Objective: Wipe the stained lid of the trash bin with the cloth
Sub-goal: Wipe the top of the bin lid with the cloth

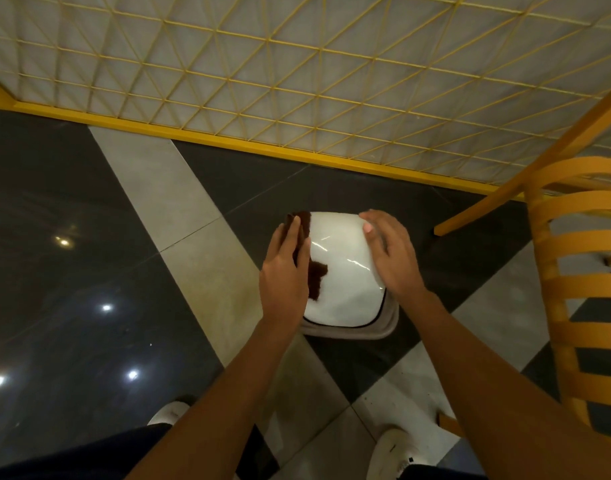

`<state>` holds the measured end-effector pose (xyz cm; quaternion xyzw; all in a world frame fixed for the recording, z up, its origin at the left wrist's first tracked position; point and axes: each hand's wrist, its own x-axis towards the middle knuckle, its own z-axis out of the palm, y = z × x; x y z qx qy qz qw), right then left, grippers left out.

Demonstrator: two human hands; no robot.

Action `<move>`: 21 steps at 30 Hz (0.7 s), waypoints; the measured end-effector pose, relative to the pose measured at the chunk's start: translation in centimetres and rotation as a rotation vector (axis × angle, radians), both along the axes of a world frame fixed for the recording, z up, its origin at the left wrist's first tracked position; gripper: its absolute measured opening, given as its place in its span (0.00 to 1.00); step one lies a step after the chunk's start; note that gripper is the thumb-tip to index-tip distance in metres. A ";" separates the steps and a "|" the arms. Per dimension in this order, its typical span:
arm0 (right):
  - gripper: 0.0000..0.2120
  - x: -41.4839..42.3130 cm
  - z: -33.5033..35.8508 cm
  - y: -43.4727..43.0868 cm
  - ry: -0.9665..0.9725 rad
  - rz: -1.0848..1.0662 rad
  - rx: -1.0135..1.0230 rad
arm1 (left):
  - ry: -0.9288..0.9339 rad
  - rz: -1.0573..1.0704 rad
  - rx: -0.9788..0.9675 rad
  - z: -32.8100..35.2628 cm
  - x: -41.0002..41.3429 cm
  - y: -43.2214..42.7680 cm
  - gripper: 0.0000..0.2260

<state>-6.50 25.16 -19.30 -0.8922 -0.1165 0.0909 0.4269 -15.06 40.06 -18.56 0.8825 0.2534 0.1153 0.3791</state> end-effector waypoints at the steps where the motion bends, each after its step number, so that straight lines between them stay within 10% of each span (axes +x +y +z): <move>1: 0.16 -0.4 -0.2 -0.3 -0.014 -0.009 -0.019 | -0.029 -0.052 0.007 -0.3 -0.3 -0.2 0.20; 13: 0.17 -0.6 -0.8 -0.7 -0.022 -0.027 -0.024 | -0.303 -0.590 0.615 -5.2 -5.1 1.4 0.24; 21: 0.18 -0.5 -1.0 -0.5 -0.022 -0.036 -0.068 | -0.277 -0.480 0.494 -2.7 -1.7 1.4 0.21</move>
